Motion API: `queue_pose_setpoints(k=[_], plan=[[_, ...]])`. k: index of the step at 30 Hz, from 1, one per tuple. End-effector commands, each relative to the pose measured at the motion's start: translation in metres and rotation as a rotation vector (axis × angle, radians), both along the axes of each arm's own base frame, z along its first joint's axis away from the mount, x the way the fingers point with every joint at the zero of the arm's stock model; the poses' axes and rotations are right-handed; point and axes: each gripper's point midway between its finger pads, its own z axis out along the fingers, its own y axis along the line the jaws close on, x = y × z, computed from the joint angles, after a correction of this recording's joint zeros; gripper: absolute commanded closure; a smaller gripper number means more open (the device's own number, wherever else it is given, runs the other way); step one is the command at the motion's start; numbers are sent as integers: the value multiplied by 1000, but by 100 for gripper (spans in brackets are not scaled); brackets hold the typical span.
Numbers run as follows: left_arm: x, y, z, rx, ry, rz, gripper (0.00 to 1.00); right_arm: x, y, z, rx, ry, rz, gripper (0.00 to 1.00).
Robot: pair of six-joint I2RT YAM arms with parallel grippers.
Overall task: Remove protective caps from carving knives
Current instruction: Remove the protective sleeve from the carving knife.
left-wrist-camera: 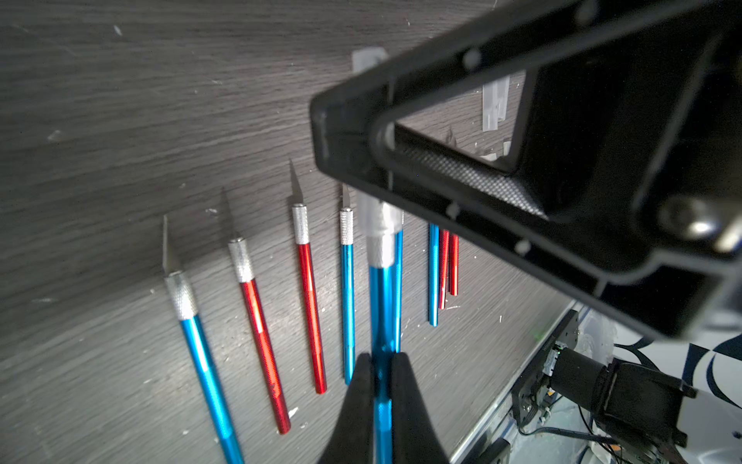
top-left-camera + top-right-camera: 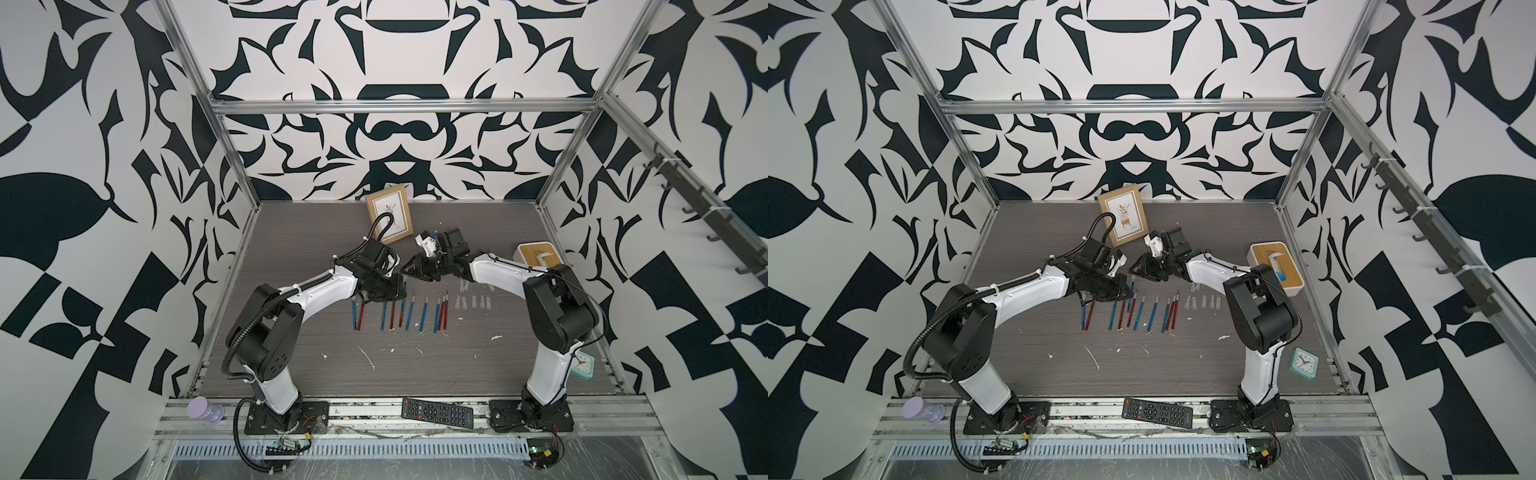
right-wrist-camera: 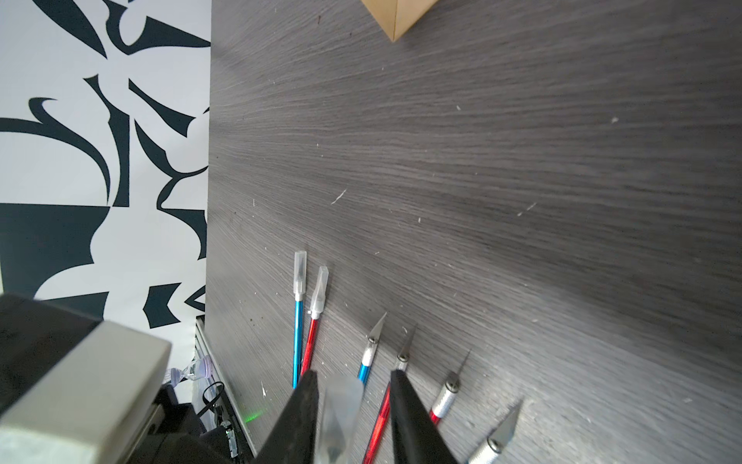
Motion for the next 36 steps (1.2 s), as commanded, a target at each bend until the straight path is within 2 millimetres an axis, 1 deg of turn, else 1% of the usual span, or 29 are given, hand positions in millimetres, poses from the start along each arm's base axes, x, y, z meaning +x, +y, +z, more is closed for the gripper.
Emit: queue_pose_setpoints(k=[1,5,14,19,22,31,36], plan=[[3,-2,6,3,-15,-2,100,4,8,16,40,-35,8,70],[4,-2,5,6,-16,-2,100,4,10,17,48,-29,4,77],[4,-1,5,14,-16,-3,100,6,12,15,71,-8,-12,88],[4,3,5,34,-27,-1,100,8,14,13,83,-2,-23,89],[3,6,5,53,-31,-6,100,11,14,16,90,-9,-25,90],[-7,10,-1,95,-32,-38,100,26,5,23,93,-37,-66,90],[-13,8,-2,105,-30,-67,100,36,0,28,105,-52,-94,89]])
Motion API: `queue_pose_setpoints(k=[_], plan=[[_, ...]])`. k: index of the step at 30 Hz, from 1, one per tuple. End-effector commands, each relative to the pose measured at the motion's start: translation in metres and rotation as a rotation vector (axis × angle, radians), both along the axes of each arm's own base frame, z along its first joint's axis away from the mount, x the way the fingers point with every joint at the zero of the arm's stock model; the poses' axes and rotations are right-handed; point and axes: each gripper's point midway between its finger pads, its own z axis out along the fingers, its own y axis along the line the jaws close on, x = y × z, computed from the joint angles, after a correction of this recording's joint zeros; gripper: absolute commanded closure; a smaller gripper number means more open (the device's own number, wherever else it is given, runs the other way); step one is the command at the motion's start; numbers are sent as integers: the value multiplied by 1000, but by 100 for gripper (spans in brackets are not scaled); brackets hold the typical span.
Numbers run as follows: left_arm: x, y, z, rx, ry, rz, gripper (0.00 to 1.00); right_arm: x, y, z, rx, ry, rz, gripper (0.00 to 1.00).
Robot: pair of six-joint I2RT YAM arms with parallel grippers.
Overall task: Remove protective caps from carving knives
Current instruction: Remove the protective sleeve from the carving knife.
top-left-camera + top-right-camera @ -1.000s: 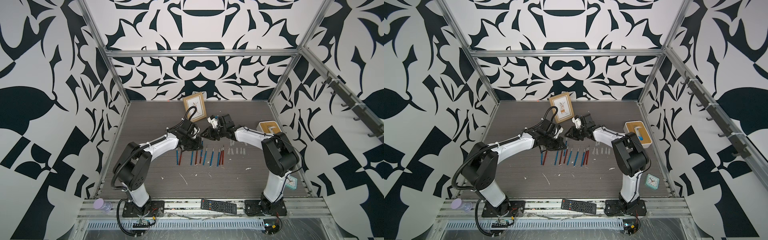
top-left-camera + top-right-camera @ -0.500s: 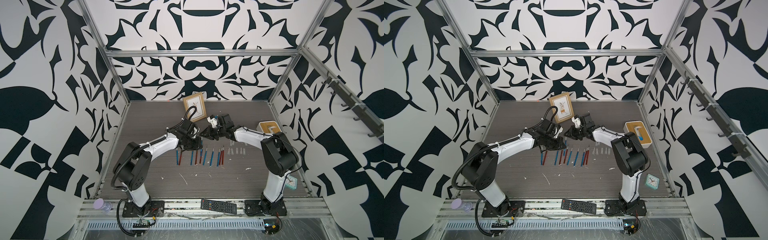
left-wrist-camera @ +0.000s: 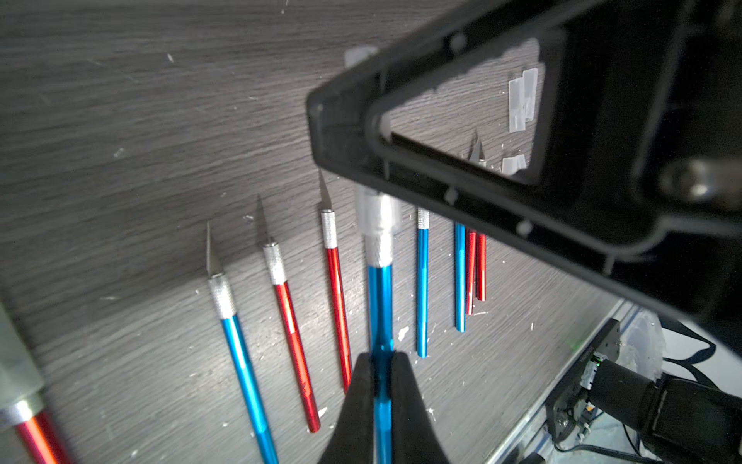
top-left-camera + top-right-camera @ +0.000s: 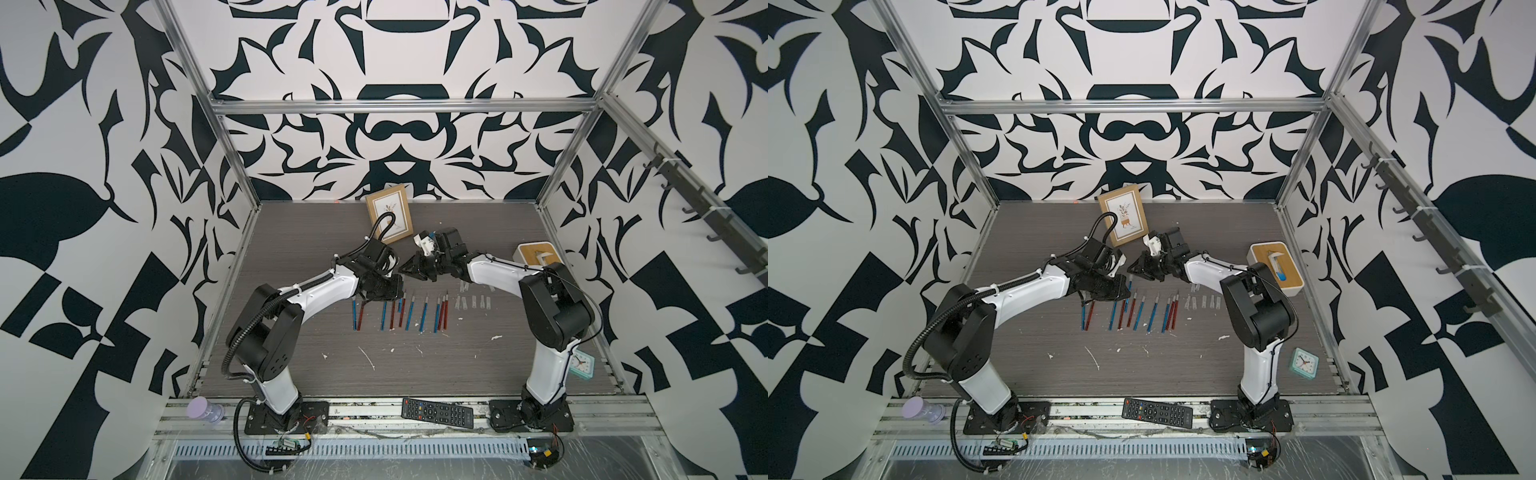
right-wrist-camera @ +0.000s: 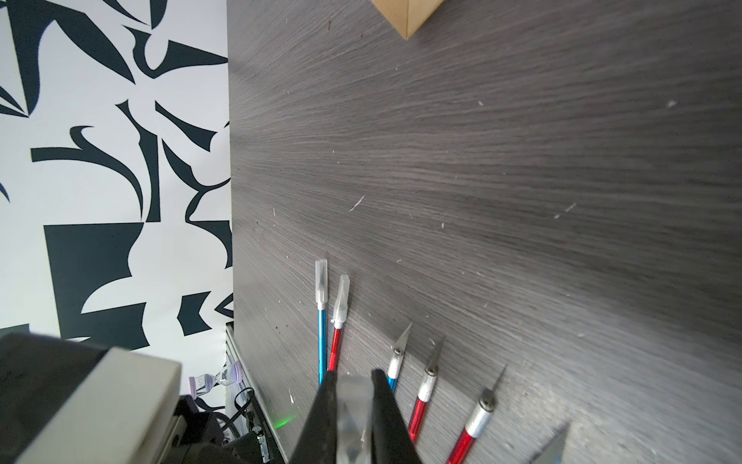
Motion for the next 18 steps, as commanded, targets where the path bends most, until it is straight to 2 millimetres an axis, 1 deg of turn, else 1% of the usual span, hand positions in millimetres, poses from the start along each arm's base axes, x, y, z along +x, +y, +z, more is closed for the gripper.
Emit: queue_pose_setpoints(k=[1,5,10,18], plan=[[-17,0,3,27,28,-56,100,31,-6,27,35,-106,-61,89],[-21,-3,2,31,27,-73,100,38,-10,33,43,-124,-85,89],[-20,-3,3,32,20,-73,100,44,-14,37,50,-139,-116,89],[-16,-2,3,42,10,-56,100,54,-29,42,77,-159,-191,89]])
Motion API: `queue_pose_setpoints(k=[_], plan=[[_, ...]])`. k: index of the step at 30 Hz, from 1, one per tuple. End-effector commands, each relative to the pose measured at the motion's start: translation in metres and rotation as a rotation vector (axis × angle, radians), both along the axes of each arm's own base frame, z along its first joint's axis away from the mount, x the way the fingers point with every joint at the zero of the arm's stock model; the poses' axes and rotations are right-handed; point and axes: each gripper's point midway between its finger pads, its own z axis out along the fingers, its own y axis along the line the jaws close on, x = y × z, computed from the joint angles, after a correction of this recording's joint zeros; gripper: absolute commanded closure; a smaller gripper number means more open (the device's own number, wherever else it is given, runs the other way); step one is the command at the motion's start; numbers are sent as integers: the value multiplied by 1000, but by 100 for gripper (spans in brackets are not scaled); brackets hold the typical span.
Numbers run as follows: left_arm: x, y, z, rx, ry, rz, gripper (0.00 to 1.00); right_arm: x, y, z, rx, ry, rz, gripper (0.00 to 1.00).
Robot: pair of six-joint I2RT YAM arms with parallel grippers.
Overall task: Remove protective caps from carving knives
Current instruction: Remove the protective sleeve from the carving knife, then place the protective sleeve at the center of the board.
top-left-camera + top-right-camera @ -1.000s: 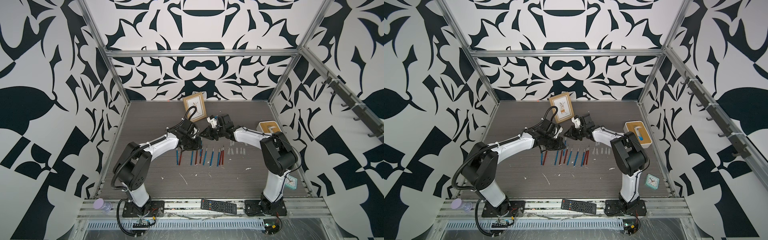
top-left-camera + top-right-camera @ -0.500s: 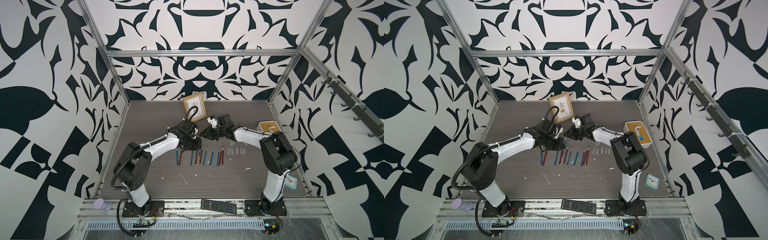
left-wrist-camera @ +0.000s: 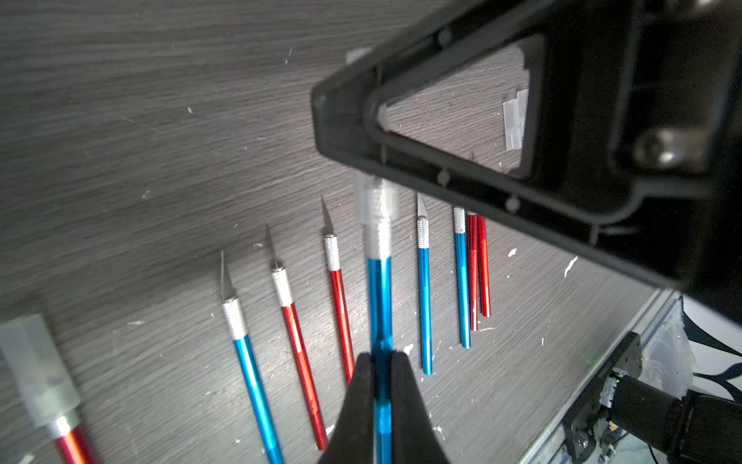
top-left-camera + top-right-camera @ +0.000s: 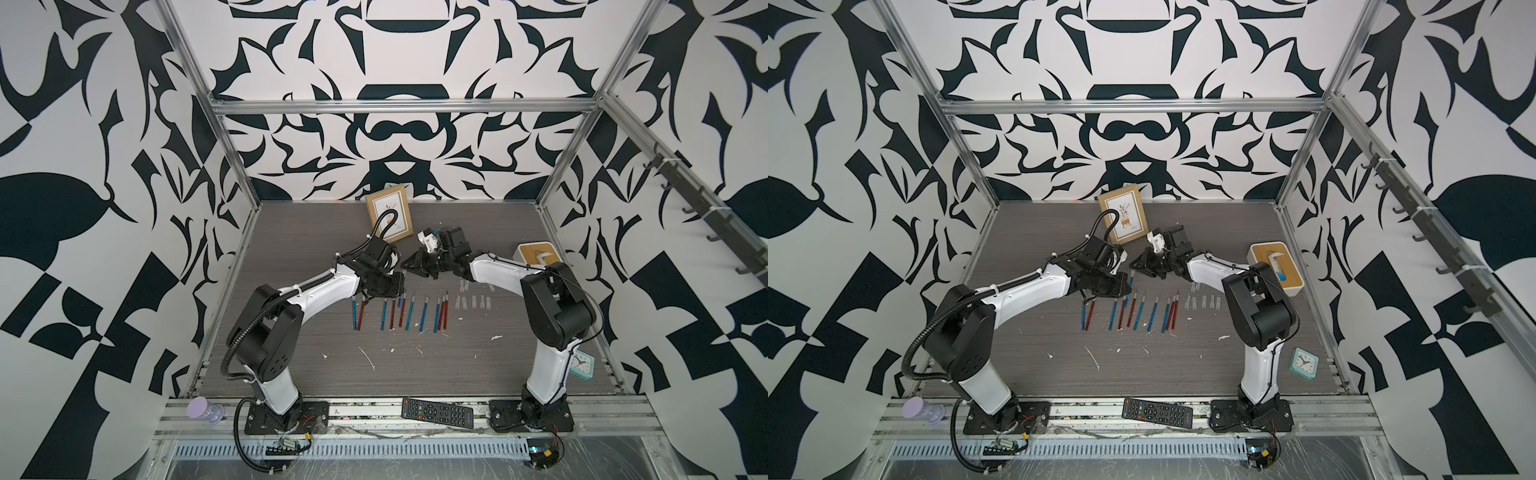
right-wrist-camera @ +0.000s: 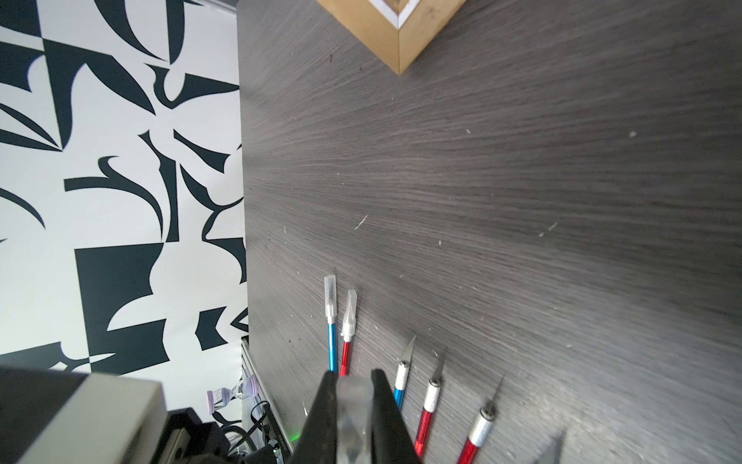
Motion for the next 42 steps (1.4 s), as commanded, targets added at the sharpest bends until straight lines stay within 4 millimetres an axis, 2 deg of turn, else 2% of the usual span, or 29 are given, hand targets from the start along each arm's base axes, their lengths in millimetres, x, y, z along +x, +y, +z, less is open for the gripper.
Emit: queue_pose_setpoints(k=[1,10,14,19,27,30,38,42], plan=[[-23,1,-3,25,65,-46,100,38,-21,35,35,-153,-129,89],[-24,2,-5,26,72,-33,100,44,-38,40,41,-166,-171,88],[-23,3,-5,29,68,-30,100,45,-54,38,33,-161,-191,88],[-23,3,-7,32,72,-31,100,42,-89,31,-20,-152,-229,88],[-22,2,-6,34,69,-36,100,21,-186,6,-168,-65,-340,87],[-21,1,-7,33,71,-37,100,8,-212,-5,-268,-25,-342,86],[-20,-1,-8,33,76,-38,100,-13,-242,-35,-513,73,-332,86],[-20,0,-8,39,77,-35,100,-18,-249,-44,-579,101,-327,86]])
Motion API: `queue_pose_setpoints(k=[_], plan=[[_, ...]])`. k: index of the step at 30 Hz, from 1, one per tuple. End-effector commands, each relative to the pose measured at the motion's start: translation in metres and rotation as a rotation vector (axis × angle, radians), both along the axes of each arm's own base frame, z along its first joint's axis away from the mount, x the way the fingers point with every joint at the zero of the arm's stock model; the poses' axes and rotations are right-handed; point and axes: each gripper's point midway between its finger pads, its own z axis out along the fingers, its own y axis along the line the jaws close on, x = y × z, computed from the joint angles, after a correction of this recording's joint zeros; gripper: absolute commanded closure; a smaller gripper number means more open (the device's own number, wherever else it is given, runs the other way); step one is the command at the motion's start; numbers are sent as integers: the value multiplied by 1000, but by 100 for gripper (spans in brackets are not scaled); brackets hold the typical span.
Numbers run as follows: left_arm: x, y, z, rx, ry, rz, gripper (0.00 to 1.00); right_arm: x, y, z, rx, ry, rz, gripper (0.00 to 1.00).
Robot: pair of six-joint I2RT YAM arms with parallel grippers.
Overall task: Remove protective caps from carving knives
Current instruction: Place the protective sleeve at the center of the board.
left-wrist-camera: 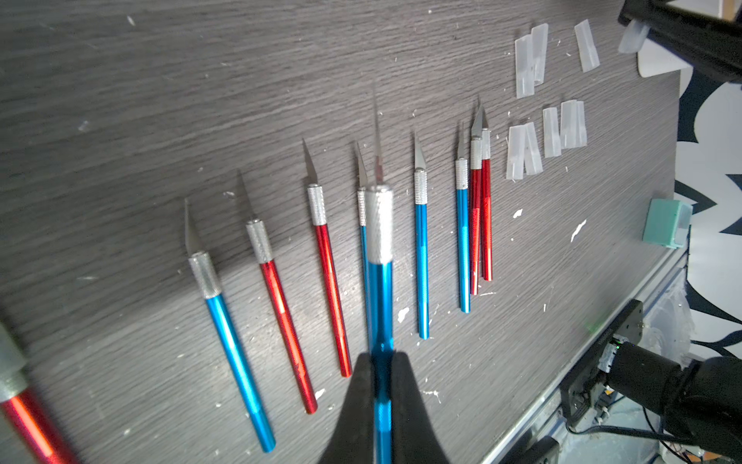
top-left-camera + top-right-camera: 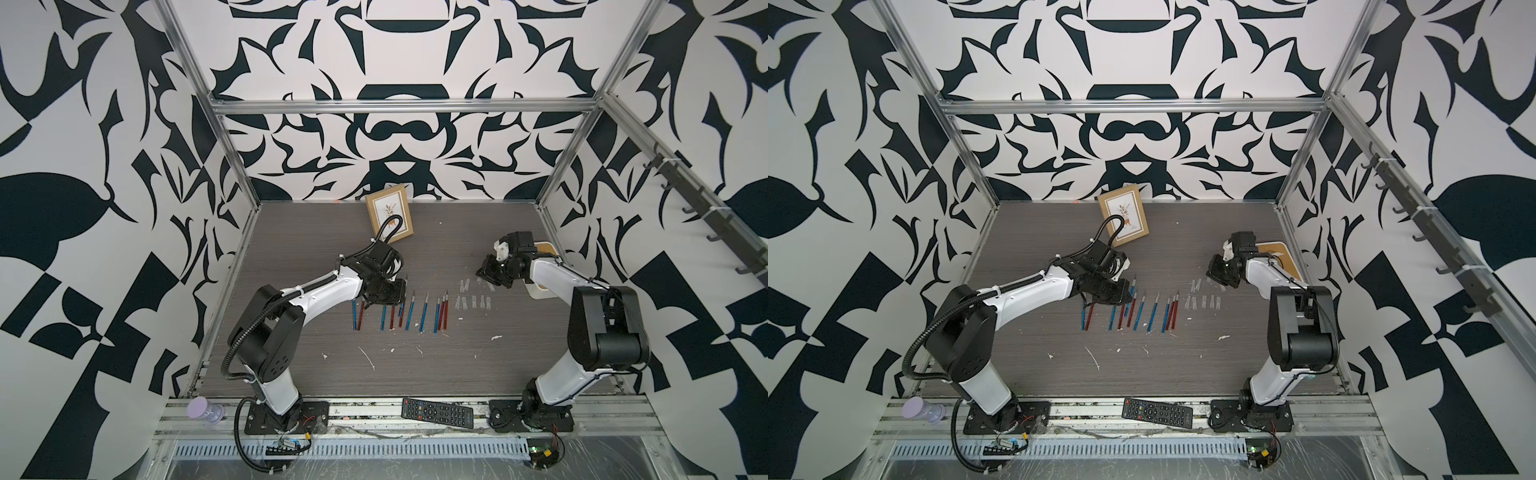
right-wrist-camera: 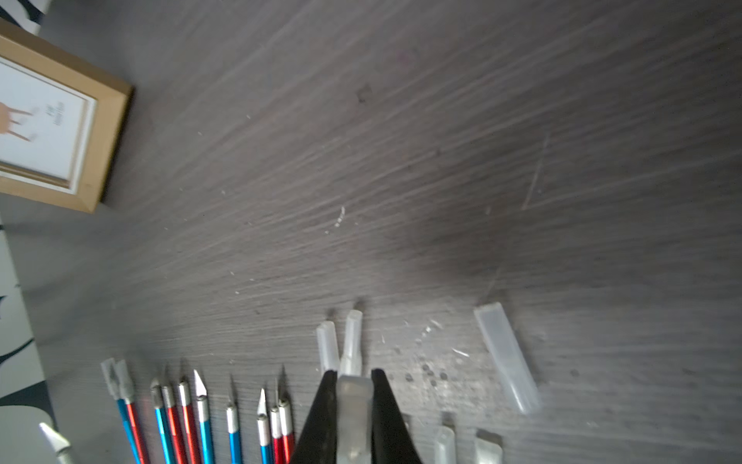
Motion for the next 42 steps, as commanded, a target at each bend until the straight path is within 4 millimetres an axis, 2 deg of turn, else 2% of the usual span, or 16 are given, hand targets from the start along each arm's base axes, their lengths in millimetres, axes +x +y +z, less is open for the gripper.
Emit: queue_pose_setpoints(k=[1,10,26,42], plan=[[-2,0,-1,12,16,-4,100,-3,-11,0,-99,25,15,86],[0,-1,-2,13,21,-4,100,0,-1,-16,-60,47,35,85],[-2,3,-5,25,23,6,100,11,3,-23,-79,55,39,82],[-3,4,-7,31,28,9,100,8,1,-31,-106,83,30,79]])
